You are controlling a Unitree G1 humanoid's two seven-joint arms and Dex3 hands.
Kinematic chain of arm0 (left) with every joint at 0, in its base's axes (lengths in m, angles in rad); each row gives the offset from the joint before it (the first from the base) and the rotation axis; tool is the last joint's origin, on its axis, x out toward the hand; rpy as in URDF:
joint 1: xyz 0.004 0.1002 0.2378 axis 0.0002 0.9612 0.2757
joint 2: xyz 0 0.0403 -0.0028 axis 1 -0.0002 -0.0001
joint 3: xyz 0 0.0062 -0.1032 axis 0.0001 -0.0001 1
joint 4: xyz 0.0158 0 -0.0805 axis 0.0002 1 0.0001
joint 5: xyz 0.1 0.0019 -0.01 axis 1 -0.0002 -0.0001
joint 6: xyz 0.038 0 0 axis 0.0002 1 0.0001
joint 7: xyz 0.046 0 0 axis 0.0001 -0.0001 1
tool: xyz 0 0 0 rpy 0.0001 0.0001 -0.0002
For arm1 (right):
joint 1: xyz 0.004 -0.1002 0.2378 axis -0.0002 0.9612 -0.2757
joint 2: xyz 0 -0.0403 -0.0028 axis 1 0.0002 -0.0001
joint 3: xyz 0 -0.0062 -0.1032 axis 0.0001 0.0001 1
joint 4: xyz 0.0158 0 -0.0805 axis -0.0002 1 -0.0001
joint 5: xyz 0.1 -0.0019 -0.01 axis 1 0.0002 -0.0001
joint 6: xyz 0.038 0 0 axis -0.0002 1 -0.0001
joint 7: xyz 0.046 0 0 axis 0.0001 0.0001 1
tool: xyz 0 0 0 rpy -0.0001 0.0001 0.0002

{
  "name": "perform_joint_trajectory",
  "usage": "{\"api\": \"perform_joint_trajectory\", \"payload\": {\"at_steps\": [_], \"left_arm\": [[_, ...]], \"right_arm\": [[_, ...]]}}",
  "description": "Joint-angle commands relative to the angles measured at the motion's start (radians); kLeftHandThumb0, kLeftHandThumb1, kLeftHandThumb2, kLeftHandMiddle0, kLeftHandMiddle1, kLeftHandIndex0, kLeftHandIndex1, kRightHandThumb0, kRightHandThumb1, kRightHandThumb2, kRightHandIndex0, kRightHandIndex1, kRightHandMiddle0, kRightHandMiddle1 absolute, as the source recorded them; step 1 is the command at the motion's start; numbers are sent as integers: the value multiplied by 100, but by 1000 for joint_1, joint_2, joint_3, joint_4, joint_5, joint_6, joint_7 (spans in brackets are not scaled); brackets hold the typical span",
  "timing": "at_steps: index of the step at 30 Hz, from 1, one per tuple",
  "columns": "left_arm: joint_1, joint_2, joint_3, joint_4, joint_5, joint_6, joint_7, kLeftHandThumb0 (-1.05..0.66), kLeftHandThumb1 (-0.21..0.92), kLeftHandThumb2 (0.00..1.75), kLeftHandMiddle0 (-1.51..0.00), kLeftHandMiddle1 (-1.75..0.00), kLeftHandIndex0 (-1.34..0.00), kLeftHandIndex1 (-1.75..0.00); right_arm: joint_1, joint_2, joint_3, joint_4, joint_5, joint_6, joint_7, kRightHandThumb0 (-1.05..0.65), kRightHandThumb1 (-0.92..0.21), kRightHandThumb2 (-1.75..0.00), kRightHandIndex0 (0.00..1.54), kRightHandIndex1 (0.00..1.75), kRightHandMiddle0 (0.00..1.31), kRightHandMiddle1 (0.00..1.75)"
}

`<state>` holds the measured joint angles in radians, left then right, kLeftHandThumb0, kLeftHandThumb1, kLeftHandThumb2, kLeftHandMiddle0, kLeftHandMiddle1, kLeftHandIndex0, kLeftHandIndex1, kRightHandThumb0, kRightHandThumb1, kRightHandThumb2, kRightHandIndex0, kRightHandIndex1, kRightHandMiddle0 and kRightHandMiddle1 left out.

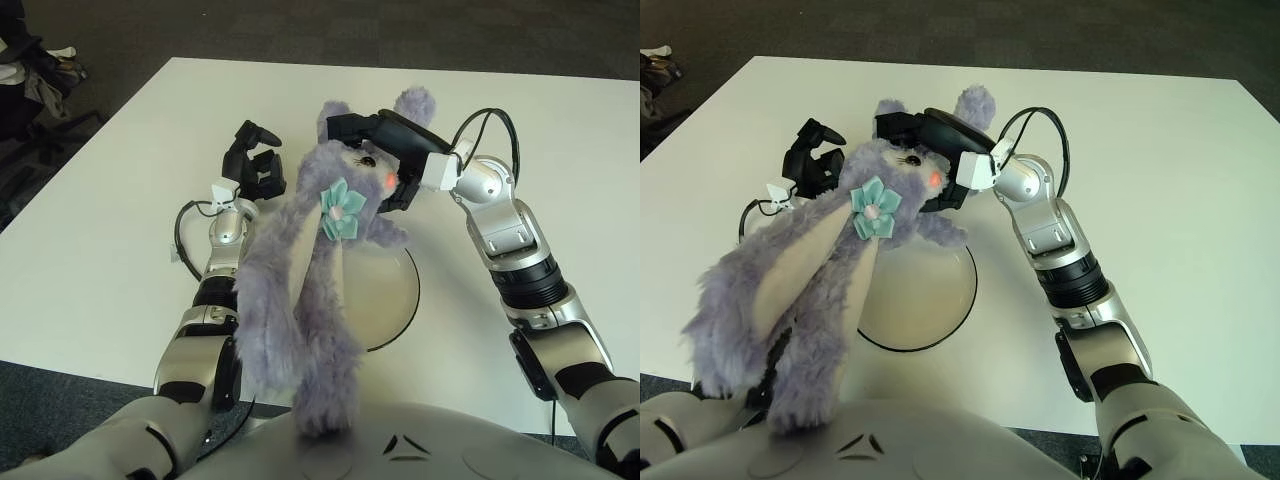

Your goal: Put the doll into the plate.

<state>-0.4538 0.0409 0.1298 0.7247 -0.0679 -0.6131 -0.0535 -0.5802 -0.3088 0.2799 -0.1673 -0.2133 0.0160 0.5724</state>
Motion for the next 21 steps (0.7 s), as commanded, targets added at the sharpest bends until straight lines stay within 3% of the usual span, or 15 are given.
{"api": "perform_joint_trajectory", "payload": {"at_steps": [1, 4, 5, 7, 10, 21], "left_arm": [[103, -30, -18, 68, 20, -3, 7, -43, 46, 114, -115, -175, -50, -175], [101, -28, -18, 71, 20, -2, 7, -43, 46, 113, -115, -175, -50, -175], [100, -27, -18, 71, 20, -1, 7, -43, 46, 113, -115, -175, -49, -175], [99, -27, -17, 73, 21, -3, 9, -43, 46, 113, -115, -175, -49, -175], [98, -27, -18, 76, 25, -12, 14, -43, 46, 114, -116, -175, -50, -175], [83, -21, -13, 104, 17, -21, 9, -44, 44, 116, -116, -175, -51, -175]], "right_arm": [[-28, -10, -18, -27, 24, 14, 14, 57, -9, -159, 79, 175, 92, 175], [-29, -13, -17, -35, 18, 19, 19, 56, -10, -158, 79, 175, 90, 175], [-29, -14, -17, -37, 16, 20, 20, 36, -3, -162, 83, 175, 87, 165], [-29, -12, -18, -38, 18, 24, 22, 18, 3, -166, 87, 175, 85, 157], [-26, -10, -21, -47, 23, 33, 24, 5, 6, -165, 88, 175, 86, 145], [-38, -37, -16, -87, 18, 75, 71, -1, 7, -161, 87, 175, 90, 133]]}}
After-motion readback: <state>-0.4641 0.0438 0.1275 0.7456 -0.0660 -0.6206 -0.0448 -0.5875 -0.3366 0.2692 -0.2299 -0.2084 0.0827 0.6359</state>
